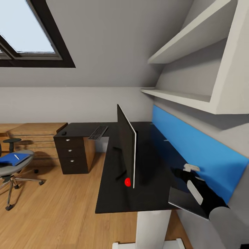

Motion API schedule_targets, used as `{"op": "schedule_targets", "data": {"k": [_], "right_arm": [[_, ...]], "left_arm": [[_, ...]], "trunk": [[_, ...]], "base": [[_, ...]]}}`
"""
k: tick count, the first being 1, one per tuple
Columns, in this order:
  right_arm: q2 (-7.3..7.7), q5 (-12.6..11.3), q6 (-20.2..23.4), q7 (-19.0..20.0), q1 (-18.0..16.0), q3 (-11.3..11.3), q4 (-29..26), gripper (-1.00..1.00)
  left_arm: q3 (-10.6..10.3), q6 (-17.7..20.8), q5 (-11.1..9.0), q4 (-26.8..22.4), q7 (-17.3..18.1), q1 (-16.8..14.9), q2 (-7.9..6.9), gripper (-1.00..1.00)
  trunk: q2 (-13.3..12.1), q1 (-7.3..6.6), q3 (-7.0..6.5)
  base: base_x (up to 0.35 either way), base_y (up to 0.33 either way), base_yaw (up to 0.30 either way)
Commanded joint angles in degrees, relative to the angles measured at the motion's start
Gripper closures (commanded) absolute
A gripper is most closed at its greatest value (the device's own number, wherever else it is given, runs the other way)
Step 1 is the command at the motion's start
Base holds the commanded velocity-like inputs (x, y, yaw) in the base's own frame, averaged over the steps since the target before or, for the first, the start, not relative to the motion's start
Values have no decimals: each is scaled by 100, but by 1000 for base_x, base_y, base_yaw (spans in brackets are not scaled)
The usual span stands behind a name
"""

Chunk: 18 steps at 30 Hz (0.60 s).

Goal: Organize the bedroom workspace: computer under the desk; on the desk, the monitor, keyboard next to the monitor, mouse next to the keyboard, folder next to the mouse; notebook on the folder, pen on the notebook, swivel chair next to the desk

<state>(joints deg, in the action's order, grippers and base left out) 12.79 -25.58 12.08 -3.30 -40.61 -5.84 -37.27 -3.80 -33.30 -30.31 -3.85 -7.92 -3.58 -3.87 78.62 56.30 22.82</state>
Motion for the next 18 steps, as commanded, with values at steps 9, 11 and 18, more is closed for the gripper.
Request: {"op": "schedule_targets", "data": {"k": [9,11,18], "right_arm": [[21,-44,39,-72,846,-23,-1359,-100],[21,-47,40,-73,867,-23,-1390,-100],[21,-47,40,-74,884,-22,-1416,-100]], "left_arm": [[-42,-27,-2,6,-43,-3,0,-100],[-42,-24,-2,7,-43,-3,0,-100],[-42,-20,-2,7,-43,-3,0,-100]], "trunk": [[3,0,-19],[3,0,-19],[3,0,-19]], "base": [[-39,0,0],[-244,0,0],[-305,0,0]]}}
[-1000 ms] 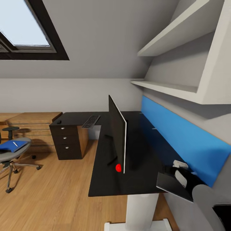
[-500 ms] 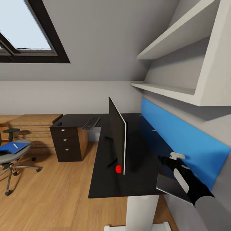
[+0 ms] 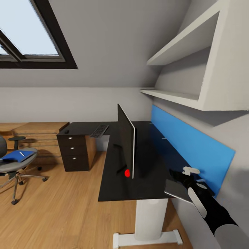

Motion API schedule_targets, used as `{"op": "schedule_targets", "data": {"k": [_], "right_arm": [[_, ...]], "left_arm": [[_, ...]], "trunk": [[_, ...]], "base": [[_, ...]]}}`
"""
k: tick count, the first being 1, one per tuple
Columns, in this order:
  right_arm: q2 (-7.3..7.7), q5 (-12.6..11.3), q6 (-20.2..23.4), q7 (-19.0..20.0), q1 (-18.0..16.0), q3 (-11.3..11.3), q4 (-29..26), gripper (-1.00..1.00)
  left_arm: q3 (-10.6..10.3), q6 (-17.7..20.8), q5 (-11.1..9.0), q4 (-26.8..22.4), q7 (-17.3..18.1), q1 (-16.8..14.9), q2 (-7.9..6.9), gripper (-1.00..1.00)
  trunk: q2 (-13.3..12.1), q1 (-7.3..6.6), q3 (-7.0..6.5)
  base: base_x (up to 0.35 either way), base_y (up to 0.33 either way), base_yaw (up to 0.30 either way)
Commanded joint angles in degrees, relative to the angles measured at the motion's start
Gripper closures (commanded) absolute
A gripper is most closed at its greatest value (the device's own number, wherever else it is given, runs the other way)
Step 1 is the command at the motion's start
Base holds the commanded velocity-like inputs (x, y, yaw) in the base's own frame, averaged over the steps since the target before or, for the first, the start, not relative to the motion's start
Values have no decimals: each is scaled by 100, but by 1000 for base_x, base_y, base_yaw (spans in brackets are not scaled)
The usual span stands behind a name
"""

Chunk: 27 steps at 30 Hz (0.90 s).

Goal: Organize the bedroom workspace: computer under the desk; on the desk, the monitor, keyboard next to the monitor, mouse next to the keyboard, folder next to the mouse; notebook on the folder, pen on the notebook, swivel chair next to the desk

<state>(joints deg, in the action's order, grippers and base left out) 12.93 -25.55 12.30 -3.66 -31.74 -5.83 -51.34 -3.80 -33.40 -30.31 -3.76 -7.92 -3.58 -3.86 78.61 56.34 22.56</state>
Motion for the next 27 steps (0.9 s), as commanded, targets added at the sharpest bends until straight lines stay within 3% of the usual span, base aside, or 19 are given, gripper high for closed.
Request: {"op": "schedule_targets", "data": {"k": [1,12,27], "right_arm": [[8,-51,18,-38,-2,-24,-11,-100],[-1,-60,21,-39,4,-24,-12,-100],[-27,-106,-3,-20,37,-40,1,-100]], "left_arm": [[-42,-10,-2,-2,-43,-2,0,-100],[-42,-7,-2,-2,-43,-2,0,-100],[-42,0,-2,-2,-43,-2,0,-100]], "trunk": [[4,-4,7],[4,-4,3],[4,-4,-76]], "base": [[-325,0,0],[-334,0,-10],[-337,9,-227]]}}
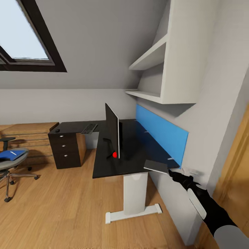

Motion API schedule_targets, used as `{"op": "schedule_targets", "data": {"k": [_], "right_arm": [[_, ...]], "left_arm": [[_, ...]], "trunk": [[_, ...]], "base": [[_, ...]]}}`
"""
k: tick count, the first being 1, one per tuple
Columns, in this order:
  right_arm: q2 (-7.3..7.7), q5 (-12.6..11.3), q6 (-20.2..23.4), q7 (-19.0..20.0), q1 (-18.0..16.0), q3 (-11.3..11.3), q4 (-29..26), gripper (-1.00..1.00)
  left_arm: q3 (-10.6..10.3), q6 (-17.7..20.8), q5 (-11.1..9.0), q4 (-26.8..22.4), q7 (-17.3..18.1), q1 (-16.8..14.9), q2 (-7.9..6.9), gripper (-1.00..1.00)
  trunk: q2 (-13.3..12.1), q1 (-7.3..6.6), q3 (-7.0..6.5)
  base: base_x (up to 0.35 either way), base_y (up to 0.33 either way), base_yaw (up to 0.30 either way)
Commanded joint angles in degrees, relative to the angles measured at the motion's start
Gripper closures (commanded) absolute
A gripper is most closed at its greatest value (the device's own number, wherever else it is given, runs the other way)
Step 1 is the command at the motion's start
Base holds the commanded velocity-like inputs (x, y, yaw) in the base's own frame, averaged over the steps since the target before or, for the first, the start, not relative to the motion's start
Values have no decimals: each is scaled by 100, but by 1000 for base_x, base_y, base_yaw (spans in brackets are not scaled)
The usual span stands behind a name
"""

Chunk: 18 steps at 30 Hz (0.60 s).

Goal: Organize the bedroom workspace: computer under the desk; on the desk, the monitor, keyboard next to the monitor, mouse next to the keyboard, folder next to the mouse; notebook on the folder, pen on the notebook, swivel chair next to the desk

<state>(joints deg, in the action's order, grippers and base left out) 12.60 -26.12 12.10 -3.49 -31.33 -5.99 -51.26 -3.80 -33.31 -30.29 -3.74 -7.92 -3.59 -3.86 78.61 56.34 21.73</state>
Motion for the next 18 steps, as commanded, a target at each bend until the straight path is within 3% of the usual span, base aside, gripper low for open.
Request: {"op": "schedule_targets", "data": {"k": [1,8,18], "right_arm": [[6,-48,16,-35,-1,-24,-7,-100],[-65,-26,5,-27,11,-45,-7,-100],[-387,-8,-4,-16,13,-309,40,-100]], "left_arm": [[-42,-9,-1,-3,-43,-1,-1,-100],[-42,-9,-3,-5,-43,-1,-1,-100],[-42,-9,-2,-5,-43,-1,-1,-100]], "trunk": [[4,-4,1],[4,-4,-21],[4,-4,-23]], "base": [[-333,82,-237],[-279,149,-168],[-34,26,-16]]}}
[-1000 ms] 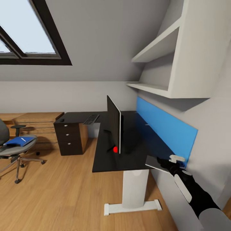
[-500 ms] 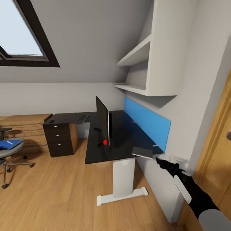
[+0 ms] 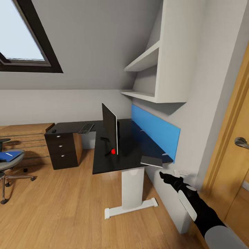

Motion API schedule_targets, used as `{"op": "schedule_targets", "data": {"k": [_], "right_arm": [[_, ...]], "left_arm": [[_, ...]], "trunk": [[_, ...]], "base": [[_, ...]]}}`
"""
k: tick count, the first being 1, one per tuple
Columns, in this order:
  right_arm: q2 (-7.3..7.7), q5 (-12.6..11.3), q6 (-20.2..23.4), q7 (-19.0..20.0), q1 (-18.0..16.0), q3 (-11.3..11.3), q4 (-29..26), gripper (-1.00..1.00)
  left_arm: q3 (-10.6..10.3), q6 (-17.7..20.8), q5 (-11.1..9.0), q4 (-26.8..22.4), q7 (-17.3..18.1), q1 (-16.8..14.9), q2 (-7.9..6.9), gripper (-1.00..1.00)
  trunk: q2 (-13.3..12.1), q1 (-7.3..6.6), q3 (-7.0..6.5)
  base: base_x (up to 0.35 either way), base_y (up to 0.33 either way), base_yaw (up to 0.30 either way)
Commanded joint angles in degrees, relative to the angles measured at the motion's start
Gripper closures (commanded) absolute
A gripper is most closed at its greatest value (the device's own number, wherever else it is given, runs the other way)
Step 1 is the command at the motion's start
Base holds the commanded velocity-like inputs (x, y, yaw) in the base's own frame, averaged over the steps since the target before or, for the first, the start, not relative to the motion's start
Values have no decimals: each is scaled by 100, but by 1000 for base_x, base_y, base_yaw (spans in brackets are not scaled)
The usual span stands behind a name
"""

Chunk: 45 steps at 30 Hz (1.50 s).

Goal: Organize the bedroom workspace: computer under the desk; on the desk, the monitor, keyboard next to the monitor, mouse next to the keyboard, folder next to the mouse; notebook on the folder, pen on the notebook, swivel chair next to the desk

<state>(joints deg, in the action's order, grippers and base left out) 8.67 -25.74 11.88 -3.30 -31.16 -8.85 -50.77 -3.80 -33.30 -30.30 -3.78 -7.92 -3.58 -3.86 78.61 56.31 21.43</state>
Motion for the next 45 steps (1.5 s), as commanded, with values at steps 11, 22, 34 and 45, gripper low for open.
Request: {"op": "schedule_targets", "data": {"k": [11,22,34,45], "right_arm": [[-559,-203,-47,-37,-4,-99,-120,-100],[-824,-1728,32,-39,-4,-59,-667,-100],[-376,-3149,-52,26,-4,819,94,-100],[-375,-3148,-44,48,-4,925,85,-100]], "left_arm": [[-42,-16,-2,-3,-43,-2,0,-100],[-42,-27,-3,0,-43,-2,-2,-100],[-42,-17,-4,0,-49,-2,-9,-100],[-42,-52,5,-9,-48,-2,-2,-100]], "trunk": [[4,0,7],[4,0,7],[4,0,7],[4,0,7]], "base": [[-2,1,-1],[0,0,0],[0,0,0],[0,0,0]]}}
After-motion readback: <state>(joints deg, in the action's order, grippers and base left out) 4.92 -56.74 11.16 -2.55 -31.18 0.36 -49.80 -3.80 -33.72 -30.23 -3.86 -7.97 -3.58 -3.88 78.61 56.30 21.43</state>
